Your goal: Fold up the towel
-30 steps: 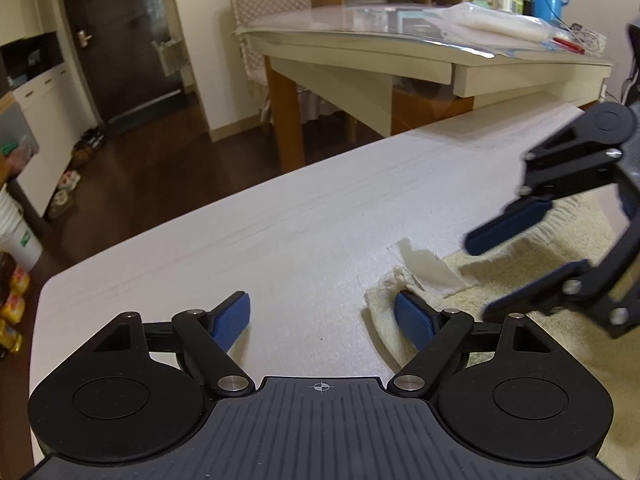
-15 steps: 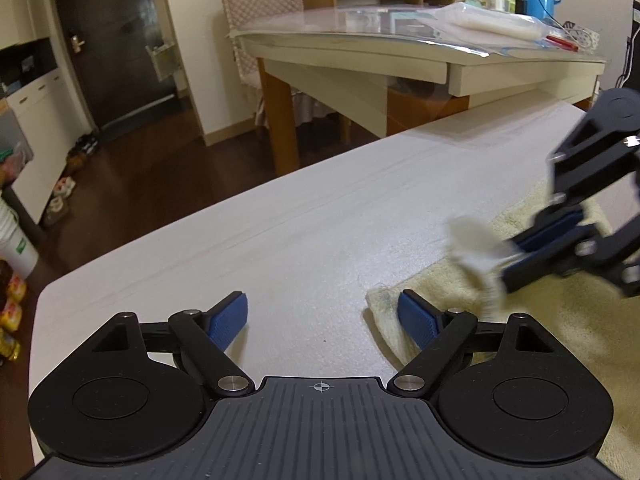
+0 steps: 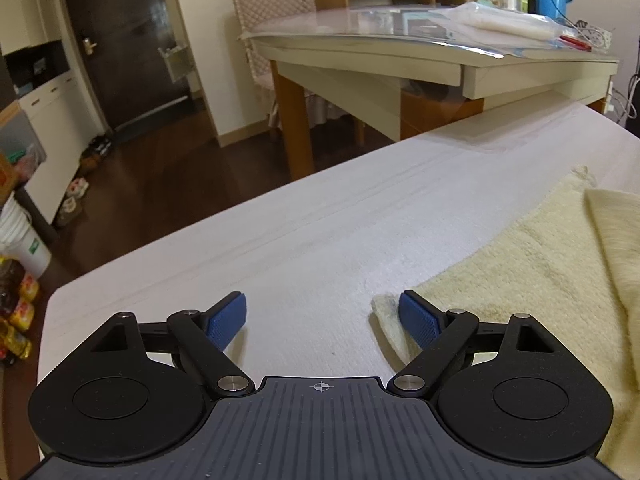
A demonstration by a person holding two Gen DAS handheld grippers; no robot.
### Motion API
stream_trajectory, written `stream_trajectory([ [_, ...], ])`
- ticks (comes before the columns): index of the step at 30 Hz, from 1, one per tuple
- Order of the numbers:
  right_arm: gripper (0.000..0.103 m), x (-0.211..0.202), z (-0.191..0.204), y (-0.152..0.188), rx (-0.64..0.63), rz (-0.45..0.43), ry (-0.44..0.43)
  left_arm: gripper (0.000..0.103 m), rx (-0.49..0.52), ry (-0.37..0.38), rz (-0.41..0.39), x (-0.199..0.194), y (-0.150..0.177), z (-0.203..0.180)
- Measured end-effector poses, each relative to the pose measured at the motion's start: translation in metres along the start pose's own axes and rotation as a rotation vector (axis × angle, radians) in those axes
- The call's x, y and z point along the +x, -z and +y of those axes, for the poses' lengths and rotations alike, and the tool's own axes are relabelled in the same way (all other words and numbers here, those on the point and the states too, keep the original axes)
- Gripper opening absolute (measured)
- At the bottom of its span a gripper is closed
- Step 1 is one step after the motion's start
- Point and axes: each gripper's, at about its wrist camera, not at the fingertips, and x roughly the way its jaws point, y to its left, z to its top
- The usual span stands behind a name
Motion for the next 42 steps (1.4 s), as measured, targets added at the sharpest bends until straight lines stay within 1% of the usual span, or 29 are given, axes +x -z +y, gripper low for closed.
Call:
stream_trajectory([
  [2,0.008,-0.017,0.012,0.013,-0.019,0.003,0.021,0.089,0.002,-0.011,0.000,0.002,-0.002,0.000],
  [6,0.008,-0.047,0.042,0.044,0.007,0.002,0.035,0.088,0.003,-0.028,0.003,0.002,-0.003,-0.002],
  [8,0.010,-0.063,0.054,0.058,0.025,0.006,0.047,0.086,0.004,-0.033,0.006,0.001,-0.003,-0.004],
  [10,0.011,-0.071,0.061,0.070,0.042,0.025,0.064,0.079,0.000,-0.033,0.011,-0.003,-0.004,-0.007],
  [11,0.013,-0.073,0.061,0.073,0.048,0.031,0.072,0.077,-0.002,-0.032,0.010,-0.006,-0.003,-0.008],
  [13,0.019,-0.077,0.064,0.082,0.070,0.037,0.088,0.077,-0.008,-0.027,0.001,-0.016,-0.001,-0.012],
  [15,0.020,-0.082,0.065,0.086,0.071,0.038,0.096,0.077,-0.008,-0.023,-0.007,-0.026,0.002,-0.016],
  [16,0.024,-0.085,0.065,0.087,0.070,0.037,0.097,0.077,-0.003,-0.021,-0.010,-0.032,0.004,-0.019],
  [18,0.027,-0.087,0.066,0.088,0.055,0.043,0.095,0.077,0.007,-0.017,-0.017,-0.045,0.010,-0.025],
  [20,0.034,-0.087,0.069,0.087,0.023,0.049,0.104,0.077,0.013,-0.009,-0.024,-0.057,0.016,-0.031],
  [22,0.047,-0.087,0.074,0.087,-0.032,0.061,0.112,0.077,0.016,-0.005,-0.027,-0.068,0.023,-0.037],
  [24,0.048,-0.085,0.076,0.086,-0.079,0.071,0.116,0.077,0.023,0.007,-0.027,-0.078,0.032,-0.044],
  [26,0.048,-0.081,0.077,0.081,-0.122,0.076,0.102,0.077,0.023,0.021,-0.029,-0.087,0.039,-0.050],
  [28,0.049,-0.077,0.076,0.075,-0.145,0.078,0.084,0.077,0.022,0.053,-0.033,-0.094,0.042,-0.057],
  [30,0.050,-0.074,0.071,0.069,-0.144,0.075,0.068,0.077,0.044,0.120,-0.048,-0.106,0.042,-0.075],
  [32,0.051,-0.072,0.068,0.065,-0.135,0.070,0.056,0.077,0.100,0.193,-0.065,-0.114,0.040,-0.100],
  [36,0.051,-0.073,0.069,0.066,-0.135,0.064,0.071,0.077,0.246,0.298,-0.076,-0.119,0.038,-0.149],
  [39,0.055,-0.078,0.073,0.072,-0.118,0.064,0.085,0.077,0.352,0.317,-0.056,-0.112,0.044,-0.175],
  [40,0.055,-0.080,0.074,0.074,-0.114,0.067,0.088,0.077,0.367,0.319,-0.047,-0.110,0.045,-0.181],
  [42,0.056,-0.083,0.075,0.078,-0.108,0.072,0.102,0.076,0.354,0.312,-0.027,-0.107,0.048,-0.186],
])
